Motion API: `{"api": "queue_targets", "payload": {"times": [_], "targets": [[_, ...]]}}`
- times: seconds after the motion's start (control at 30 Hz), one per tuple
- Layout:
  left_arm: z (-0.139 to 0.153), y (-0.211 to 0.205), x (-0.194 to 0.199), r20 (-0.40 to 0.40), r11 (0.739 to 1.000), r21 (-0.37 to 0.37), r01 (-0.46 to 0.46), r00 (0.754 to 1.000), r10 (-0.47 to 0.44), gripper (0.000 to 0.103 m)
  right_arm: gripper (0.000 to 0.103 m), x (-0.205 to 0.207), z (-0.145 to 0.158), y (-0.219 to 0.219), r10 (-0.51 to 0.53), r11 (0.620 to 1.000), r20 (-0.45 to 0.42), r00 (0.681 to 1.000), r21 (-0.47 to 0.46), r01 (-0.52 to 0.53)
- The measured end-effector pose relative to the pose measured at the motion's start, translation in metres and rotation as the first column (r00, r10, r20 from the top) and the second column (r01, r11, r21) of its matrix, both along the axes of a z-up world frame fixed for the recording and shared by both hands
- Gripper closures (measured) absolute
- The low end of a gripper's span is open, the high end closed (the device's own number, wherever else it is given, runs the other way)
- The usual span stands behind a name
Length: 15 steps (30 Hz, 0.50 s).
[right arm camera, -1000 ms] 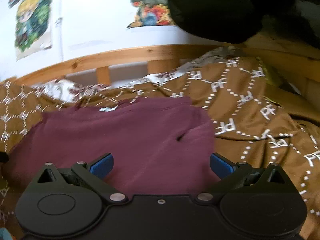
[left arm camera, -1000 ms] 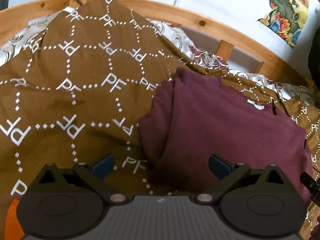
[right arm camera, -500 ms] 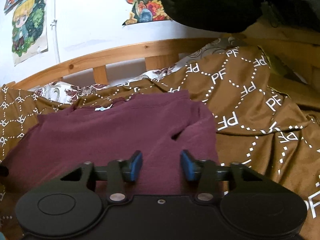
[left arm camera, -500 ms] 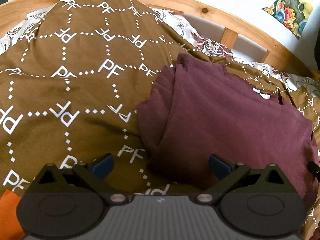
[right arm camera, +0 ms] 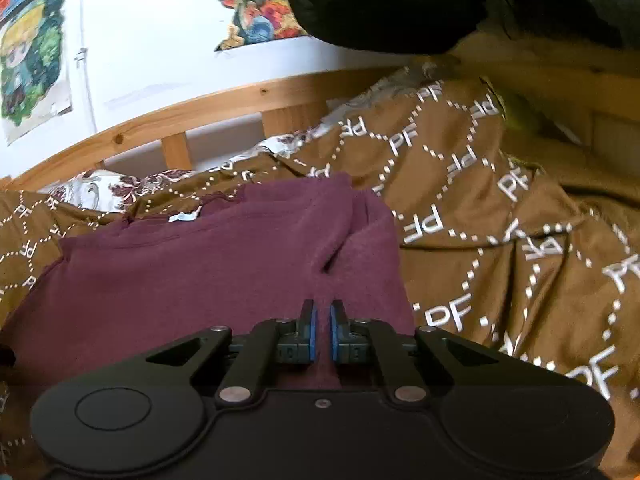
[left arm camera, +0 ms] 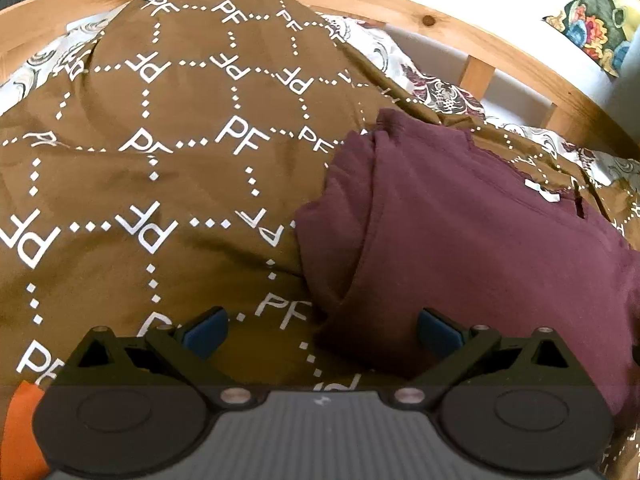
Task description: Fold small clothes
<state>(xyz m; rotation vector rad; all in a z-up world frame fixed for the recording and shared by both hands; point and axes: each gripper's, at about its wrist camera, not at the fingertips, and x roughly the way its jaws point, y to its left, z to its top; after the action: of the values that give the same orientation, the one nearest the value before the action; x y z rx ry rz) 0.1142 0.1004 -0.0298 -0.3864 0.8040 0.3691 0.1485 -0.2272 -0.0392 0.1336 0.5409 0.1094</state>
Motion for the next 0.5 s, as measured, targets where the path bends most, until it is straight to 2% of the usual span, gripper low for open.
{"api": "queue_targets", "payload": {"times": [0.03,0.1,0.13,0.2,0.4,0.5], "targets": [[-0.001,0.0,0.001,-0.002,1.0,-0.001,-0.001,1.0,0.001,0.001,0.09,0.0,0.0,0.0,-0.001,1.0,0.004,1.0,0.003,0.001],[-0.002,-0.001,0.002,-0.007,1.0,0.001,0.003,1.0,-0.003,0.001,0.076,-0.003,0.001,0.002,0.001,1.0,0.028,1.0,-0.007,-0.001],[-0.003,-0.002,0.003,-0.009,1.0,0.002,0.006,1.0,-0.006,0.001,0.073,-0.005,0.002,0.004,0.005,1.0,0.043,0.999,-0.014,-0.005],[-0.003,-0.004,0.004,-0.012,1.0,0.004,0.014,1.0,-0.013,0.001,0.054,-0.007,0.004,0.007,0.022,0.999,0.066,0.998,-0.029,-0.021],[-0.002,-0.006,0.006,-0.012,0.999,0.027,0.029,1.0,-0.028,0.001,0.01,-0.014,0.009,0.025,0.13,0.988,0.15,0.98,-0.1,-0.115],[0.008,-0.002,0.009,0.05,0.995,0.083,0.051,0.997,-0.055,0.001,0.004,-0.017,0.008,0.038,0.214,0.972,0.172,0.962,-0.139,-0.191]]}}
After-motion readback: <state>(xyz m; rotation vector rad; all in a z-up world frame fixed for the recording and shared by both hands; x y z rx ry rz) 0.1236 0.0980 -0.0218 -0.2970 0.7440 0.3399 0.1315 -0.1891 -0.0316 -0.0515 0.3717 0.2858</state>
